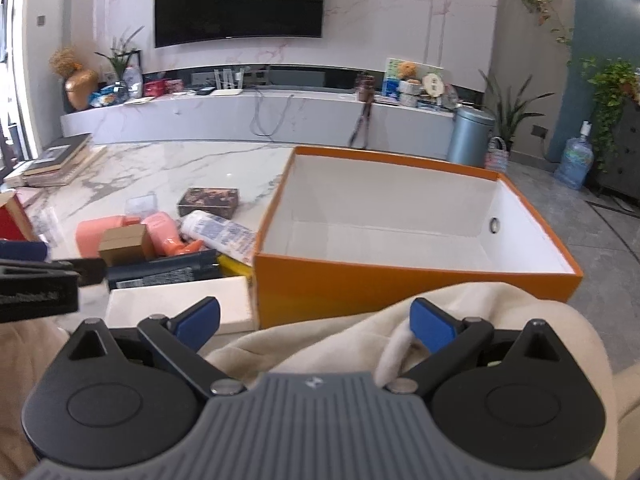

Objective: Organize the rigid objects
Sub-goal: 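Reach the left gripper to the flat white box and close on it, then lift the white box with the left gripper while the right gripper grasps the black spray can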

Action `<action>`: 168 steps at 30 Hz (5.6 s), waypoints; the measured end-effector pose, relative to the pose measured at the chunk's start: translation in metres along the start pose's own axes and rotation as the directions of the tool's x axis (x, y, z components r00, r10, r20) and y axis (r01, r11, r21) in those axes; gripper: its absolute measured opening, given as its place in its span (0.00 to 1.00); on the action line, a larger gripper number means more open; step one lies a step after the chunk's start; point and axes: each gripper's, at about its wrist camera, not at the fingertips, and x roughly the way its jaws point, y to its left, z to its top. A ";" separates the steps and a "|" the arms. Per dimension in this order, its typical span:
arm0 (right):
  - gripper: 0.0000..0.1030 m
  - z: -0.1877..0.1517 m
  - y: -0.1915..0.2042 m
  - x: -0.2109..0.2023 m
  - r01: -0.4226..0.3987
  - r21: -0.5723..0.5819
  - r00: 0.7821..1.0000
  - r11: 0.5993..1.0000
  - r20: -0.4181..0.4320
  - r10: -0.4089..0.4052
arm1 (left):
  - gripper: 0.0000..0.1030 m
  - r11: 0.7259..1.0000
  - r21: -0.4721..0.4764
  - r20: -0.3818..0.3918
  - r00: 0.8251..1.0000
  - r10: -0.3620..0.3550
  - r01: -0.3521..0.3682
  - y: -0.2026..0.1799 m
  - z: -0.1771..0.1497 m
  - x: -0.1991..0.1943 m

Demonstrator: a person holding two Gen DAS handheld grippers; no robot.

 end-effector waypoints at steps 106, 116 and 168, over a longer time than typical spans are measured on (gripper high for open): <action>0.39 0.035 0.054 0.139 -0.313 0.291 0.844 0.904 -0.352 0.406 | 0.68 0.880 0.435 -0.323 0.945 -0.048 0.193 0.031 0.070 0.098; 0.51 0.045 0.063 0.179 -0.193 0.488 0.839 0.851 -0.367 0.401 | 0.68 0.896 0.401 -0.312 0.948 -0.062 0.190 0.047 0.076 0.108; 0.40 0.049 0.063 0.107 -0.234 0.162 0.934 0.959 -0.237 0.268 | 0.67 0.969 0.215 -0.195 0.977 -0.083 0.125 0.032 0.065 0.043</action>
